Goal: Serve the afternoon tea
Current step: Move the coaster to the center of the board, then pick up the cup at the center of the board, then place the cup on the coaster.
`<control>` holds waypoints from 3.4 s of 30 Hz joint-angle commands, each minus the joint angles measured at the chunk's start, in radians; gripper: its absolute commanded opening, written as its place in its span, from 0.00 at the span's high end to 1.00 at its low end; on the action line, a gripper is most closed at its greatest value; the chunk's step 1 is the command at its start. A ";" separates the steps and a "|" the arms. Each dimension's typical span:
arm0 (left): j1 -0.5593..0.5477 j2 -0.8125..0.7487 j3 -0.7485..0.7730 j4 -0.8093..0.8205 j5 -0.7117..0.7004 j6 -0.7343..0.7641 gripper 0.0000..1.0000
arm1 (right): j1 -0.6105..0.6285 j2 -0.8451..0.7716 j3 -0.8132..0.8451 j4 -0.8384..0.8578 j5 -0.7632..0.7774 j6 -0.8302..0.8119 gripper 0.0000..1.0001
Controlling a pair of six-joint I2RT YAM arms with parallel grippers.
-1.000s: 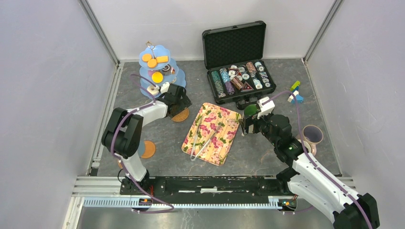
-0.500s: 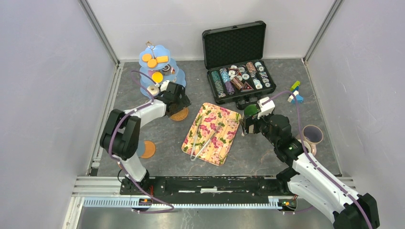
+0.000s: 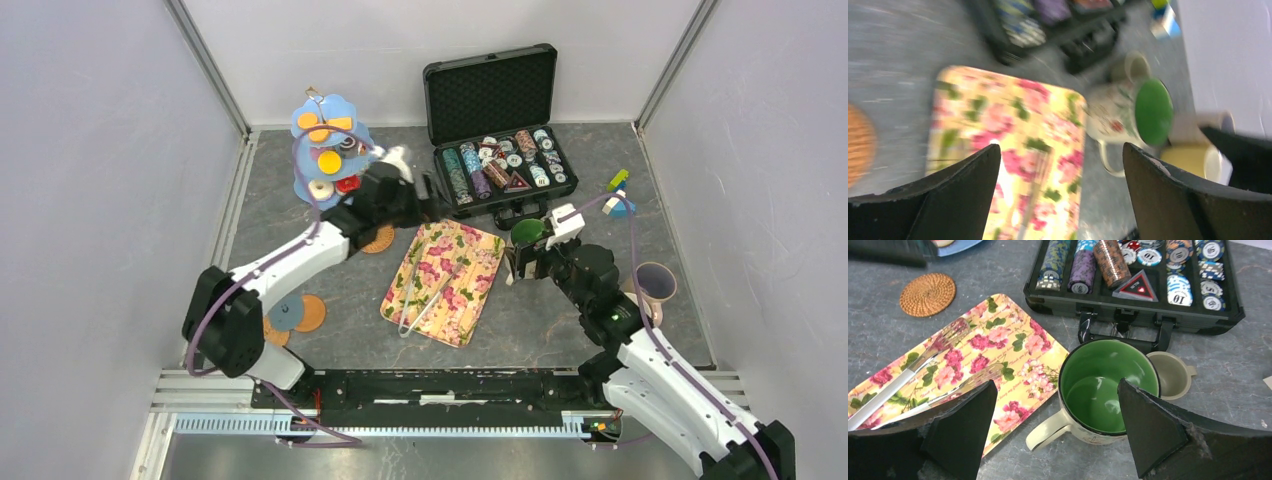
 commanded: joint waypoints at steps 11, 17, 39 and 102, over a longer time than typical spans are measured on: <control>-0.432 0.288 0.180 0.039 0.023 0.202 0.07 | -0.001 -0.413 0.022 -0.048 0.307 0.055 0.01; -0.513 0.444 0.389 -0.098 -0.108 0.260 0.12 | -0.001 -0.456 0.045 -0.112 0.357 0.042 0.02; -0.601 0.671 0.652 -0.298 -0.452 0.302 0.75 | -0.001 -0.471 0.041 -0.160 0.333 0.036 0.02; -0.155 -0.131 -0.531 0.723 -0.882 0.463 0.98 | -0.001 -0.305 -0.038 0.011 0.285 0.030 0.02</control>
